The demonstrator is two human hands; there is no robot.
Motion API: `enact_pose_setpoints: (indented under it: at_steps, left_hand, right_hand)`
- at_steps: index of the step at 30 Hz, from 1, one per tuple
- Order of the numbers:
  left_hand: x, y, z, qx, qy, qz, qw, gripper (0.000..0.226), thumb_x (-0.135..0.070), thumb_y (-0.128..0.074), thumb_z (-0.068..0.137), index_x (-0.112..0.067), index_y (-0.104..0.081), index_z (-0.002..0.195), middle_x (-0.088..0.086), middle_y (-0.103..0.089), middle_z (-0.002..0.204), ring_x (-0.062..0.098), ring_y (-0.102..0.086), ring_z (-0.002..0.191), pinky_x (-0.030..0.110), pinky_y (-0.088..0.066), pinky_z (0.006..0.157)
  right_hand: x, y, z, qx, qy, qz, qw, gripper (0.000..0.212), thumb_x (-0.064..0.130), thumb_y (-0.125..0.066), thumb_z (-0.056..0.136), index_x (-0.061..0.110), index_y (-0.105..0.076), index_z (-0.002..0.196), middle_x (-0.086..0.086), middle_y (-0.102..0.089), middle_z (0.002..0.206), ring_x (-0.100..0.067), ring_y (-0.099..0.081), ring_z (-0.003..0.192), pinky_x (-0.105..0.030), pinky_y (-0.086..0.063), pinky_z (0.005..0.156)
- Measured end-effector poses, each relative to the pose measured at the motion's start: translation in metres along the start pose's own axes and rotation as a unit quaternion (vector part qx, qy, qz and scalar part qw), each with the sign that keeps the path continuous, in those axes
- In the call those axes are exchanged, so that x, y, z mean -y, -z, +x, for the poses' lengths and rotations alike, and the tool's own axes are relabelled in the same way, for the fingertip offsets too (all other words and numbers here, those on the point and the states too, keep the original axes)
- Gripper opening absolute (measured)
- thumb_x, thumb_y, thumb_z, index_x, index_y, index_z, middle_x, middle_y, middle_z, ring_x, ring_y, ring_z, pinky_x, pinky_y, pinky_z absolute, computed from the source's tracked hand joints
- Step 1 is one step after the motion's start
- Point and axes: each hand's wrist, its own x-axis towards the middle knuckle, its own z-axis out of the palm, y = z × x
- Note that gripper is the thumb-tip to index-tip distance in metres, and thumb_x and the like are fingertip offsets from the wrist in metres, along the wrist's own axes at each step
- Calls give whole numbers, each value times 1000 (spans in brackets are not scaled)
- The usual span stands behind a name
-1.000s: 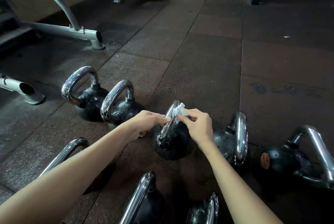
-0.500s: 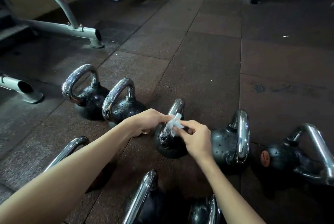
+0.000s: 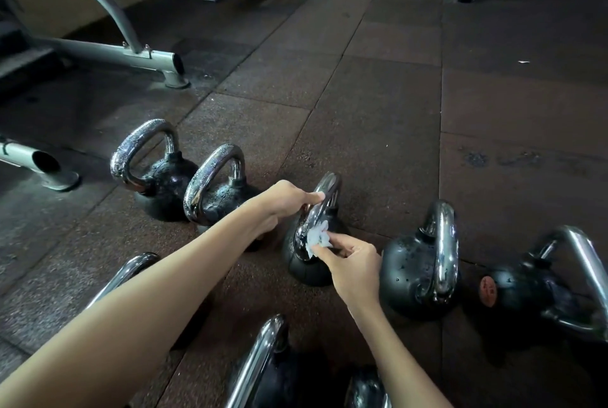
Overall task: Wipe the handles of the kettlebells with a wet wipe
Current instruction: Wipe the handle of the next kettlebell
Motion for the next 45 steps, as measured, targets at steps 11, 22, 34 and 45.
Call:
enact_pose_setpoints:
  at_steps: [11, 22, 34, 45]
  left_hand:
    - [-15, -1, 6, -8, 17, -3, 1000, 69, -50, -77, 87, -5, -61, 137, 13, -56, 147, 27, -51, 135, 36, -37, 105]
    - [-17, 1, 8, -11, 20, -10, 1000, 77, -54, -76, 86, -4, -57, 141, 13, -51, 152, 30, -45, 142, 41, -34, 114]
    - [34, 14, -34, 48, -78, 83, 992, 28, -52, -71, 90, -29, -84, 101, -8, -80, 102, 5, -71, 105, 36, -51, 108]
    - [36, 25, -89, -51, -333, 183, 924, 58, -44, -86, 78, -43, -67, 133, -36, -65, 92, -15, -55, 69, 8, -38, 66]
  right_hand:
    - [8, 1, 10, -10, 6, -31, 999, 19, 16, -88, 73, 26, -84, 90, 27, -73, 70, 11, -67, 69, -5, -43, 64]
    - [-1, -5, 8, -8, 13, -115, 993, 18, 21, -90, 71, 25, -83, 87, 37, -64, 63, 9, -66, 74, -5, -42, 66]
    - [3, 29, 10, 37, -6, -112, 993, 22, 25, -91, 69, 29, -83, 89, 19, -77, 82, 4, -72, 82, -28, -58, 83]
    - [82, 32, 13, 92, 52, 27, 994, 26, 23, -92, 72, 28, -83, 96, 14, -80, 88, -1, -74, 86, -22, -56, 79]
